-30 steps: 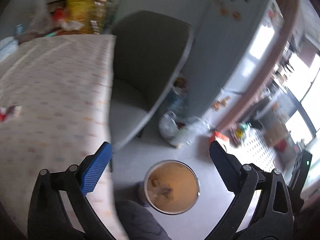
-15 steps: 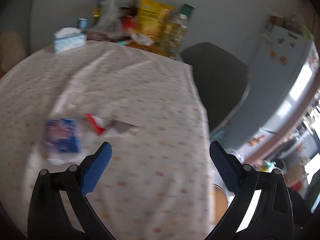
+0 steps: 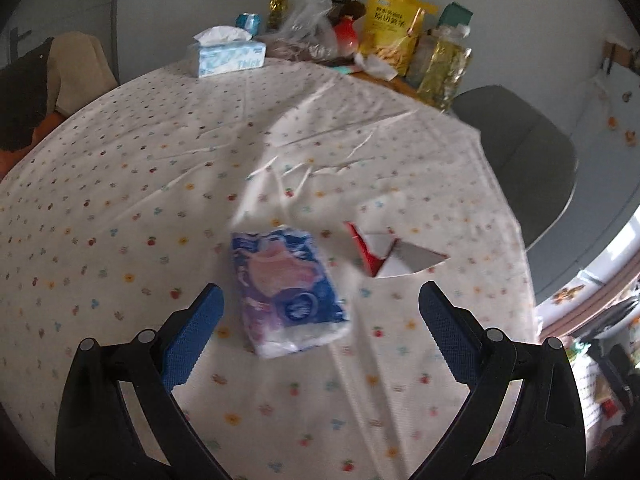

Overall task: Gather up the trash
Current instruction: 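Grasp the blue-and-white wet-wipe packet with the left gripper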

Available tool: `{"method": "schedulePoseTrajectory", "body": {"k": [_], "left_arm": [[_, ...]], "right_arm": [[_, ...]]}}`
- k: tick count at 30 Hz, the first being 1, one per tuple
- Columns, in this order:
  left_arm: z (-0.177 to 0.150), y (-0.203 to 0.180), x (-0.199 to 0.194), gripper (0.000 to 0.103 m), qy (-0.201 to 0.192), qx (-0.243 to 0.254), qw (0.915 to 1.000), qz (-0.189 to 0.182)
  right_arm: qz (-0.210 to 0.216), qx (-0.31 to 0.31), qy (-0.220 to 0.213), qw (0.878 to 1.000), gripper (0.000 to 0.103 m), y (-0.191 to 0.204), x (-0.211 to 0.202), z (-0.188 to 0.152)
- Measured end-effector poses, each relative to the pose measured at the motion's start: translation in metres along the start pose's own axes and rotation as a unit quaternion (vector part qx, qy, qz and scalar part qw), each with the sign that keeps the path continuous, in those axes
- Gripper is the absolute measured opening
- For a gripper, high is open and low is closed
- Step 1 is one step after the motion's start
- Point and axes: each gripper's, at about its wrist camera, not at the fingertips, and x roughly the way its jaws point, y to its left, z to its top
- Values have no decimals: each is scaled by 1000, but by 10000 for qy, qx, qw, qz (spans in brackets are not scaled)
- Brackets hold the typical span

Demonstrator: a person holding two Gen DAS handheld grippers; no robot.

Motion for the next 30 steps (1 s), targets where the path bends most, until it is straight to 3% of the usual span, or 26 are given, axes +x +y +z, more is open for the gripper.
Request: {"method": "schedulePoseTrajectory", "body": {"k": [3, 5, 9, 12, 21, 30], "left_arm": [[0, 4, 12, 97, 107, -16, 9999, 127], [-1, 5, 17, 90, 175, -75, 9997, 172], [3, 3, 19, 47, 166, 124, 9985, 500], [6, 10, 11, 33, 113, 72, 9997, 188], [12, 53, -21, 32, -249, -346, 9990, 165], [9, 91, -32, 32, -356, -715, 9965, 264]], "right_arm": [[96, -129, 51, 9999, 86, 17, 7, 1], [185, -267, 102, 9994, 86, 31, 13, 3], [365, -527, 274, 9976, 86, 56, 29, 8], [593, -745, 435, 9945, 83, 83, 47, 13], [857, -1152, 1068, 9839, 61, 144, 107, 7], [949, -1216, 1411, 9779, 57, 177, 149, 2]]}}
